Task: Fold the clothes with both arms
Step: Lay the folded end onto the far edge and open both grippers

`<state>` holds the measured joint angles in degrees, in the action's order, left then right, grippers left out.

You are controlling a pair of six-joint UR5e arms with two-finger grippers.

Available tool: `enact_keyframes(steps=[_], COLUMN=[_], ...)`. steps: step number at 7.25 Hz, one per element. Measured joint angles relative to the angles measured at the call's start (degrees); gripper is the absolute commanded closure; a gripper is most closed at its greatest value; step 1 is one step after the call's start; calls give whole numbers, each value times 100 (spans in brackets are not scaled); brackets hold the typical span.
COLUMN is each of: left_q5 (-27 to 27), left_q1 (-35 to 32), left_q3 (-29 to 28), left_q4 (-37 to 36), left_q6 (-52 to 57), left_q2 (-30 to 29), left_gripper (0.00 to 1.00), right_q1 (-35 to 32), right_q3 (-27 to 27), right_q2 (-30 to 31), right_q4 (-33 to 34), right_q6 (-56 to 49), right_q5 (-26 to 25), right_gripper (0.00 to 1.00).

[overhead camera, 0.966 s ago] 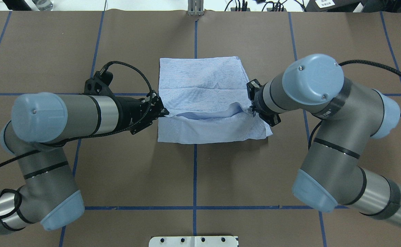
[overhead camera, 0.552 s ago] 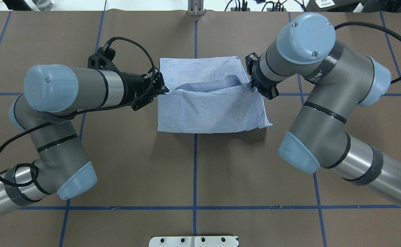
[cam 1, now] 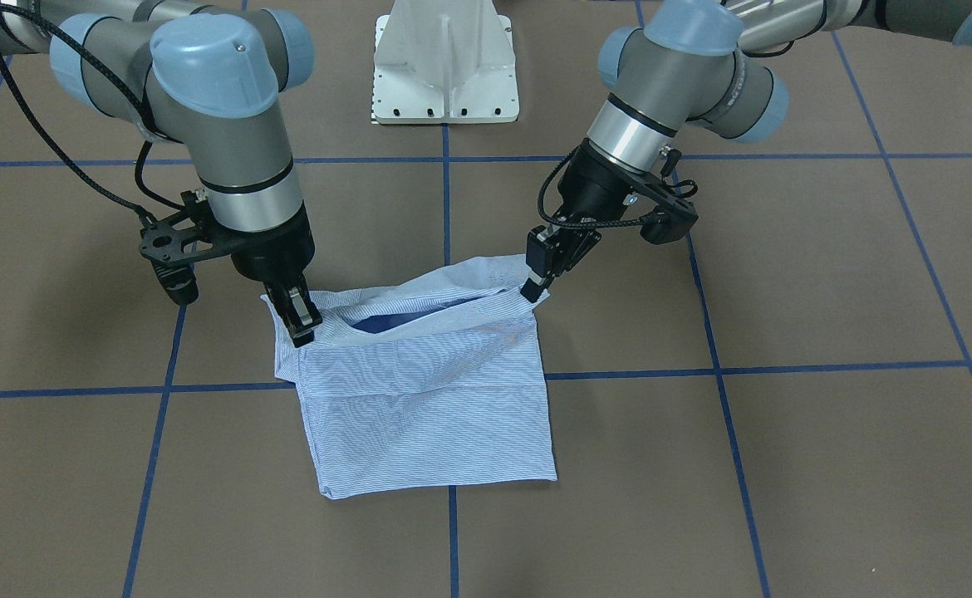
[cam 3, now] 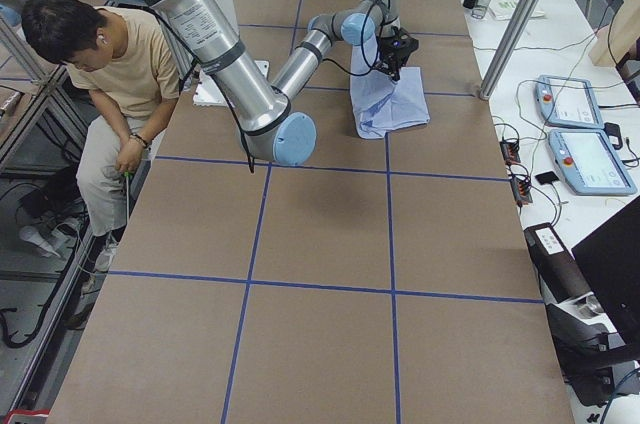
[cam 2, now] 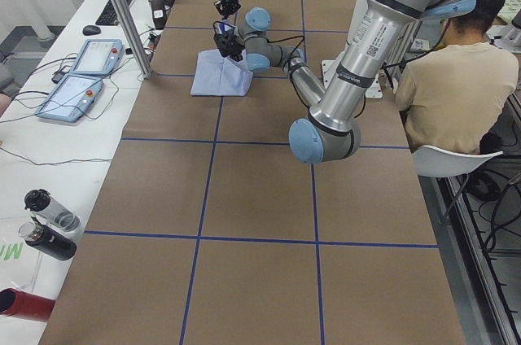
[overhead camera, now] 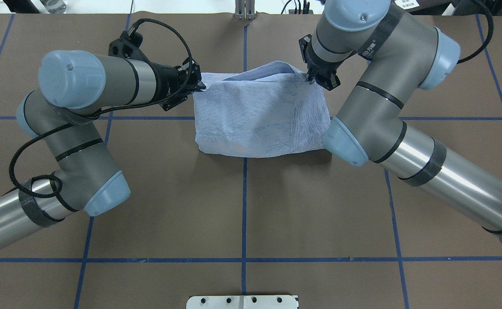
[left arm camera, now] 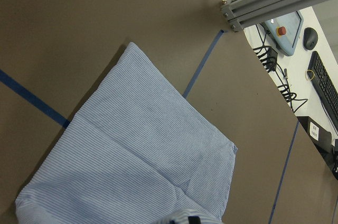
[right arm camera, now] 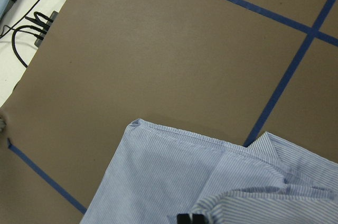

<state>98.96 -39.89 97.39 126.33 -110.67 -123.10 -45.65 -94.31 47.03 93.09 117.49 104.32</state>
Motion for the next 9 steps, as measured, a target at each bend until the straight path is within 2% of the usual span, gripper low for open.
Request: enact_keyframes(steps=[4,7,8,9], left_q5=[0,-24,-33,-44], left_q1=[-263,-285,-291,-303], left_q3=[-962,-1680,-1821,-1995], left_q4=[352,864,935,1056], left_q6=[203,276,317,405], left_q2=[-453,-623,-673,-719], left_gripper=[100,100,98,69], right_q1=[-230,-257,-266,-276], right_q3=[1574,2357,2595,2869], right_q2=[-585,-798,-862,-917], right_q4=[-848,-1376,-1565,-1917], right_q6=[-379,-568,-626,-662], right_q5=[125,123,119,114], right_gripper=[100,100,45,34])
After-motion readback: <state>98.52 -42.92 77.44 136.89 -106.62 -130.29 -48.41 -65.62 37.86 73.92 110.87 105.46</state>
